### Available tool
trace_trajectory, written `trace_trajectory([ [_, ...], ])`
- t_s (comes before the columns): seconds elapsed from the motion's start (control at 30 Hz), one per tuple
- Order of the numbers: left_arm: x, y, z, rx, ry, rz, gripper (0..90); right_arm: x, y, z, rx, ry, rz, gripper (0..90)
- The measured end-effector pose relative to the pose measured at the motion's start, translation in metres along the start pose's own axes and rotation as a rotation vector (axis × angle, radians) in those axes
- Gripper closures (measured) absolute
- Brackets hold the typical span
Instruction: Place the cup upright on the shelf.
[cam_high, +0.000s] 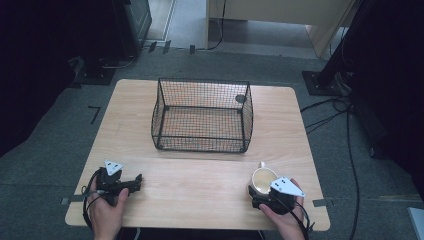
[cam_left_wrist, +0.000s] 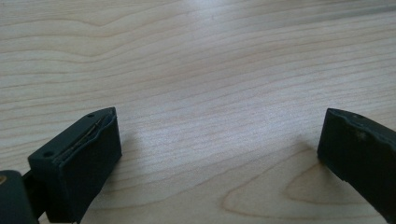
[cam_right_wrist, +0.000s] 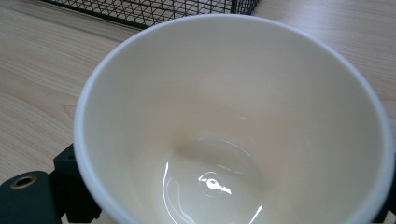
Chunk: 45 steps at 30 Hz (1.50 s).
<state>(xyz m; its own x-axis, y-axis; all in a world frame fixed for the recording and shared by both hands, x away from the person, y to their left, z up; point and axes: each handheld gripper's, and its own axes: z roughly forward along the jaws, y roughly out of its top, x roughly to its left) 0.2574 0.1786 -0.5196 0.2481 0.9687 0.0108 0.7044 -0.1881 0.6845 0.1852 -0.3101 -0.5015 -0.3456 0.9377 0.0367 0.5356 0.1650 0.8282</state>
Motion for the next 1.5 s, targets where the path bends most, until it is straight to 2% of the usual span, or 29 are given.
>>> trace_trajectory([
  [0.3,0.0,0.0,0.0,0.001,0.0,0.0,0.0,0.0,0.001,-0.001,-0.001,0.023,-0.014,9.2],
  [0.4,0.0,0.0,0.0,0.0,0.0,0.0,0.0,-0.001,0.004,-0.003,-0.004,0.037,-0.005,9.2],
  [0.63,0.0,0.0,0.0,0.001,0.0,0.0,0.0,0.004,0.013,-0.006,-0.015,0.055,-0.021,9.2],
  [0.93,0.0,0.0,0.0,0.001,0.0,0.0,0.0,0.02,0.035,-0.007,-0.033,0.095,-0.074,9.2],
  [1.2,0.0,0.0,0.0,0.0,0.0,0.0,0.0,0.028,0.052,-0.005,-0.051,0.117,-0.08,9.2],
  [1.5,0.0,0.0,0.0,0.001,0.0,0.0,0.0,0.045,0.078,0.006,-0.078,0.144,-0.097,9.2],
])
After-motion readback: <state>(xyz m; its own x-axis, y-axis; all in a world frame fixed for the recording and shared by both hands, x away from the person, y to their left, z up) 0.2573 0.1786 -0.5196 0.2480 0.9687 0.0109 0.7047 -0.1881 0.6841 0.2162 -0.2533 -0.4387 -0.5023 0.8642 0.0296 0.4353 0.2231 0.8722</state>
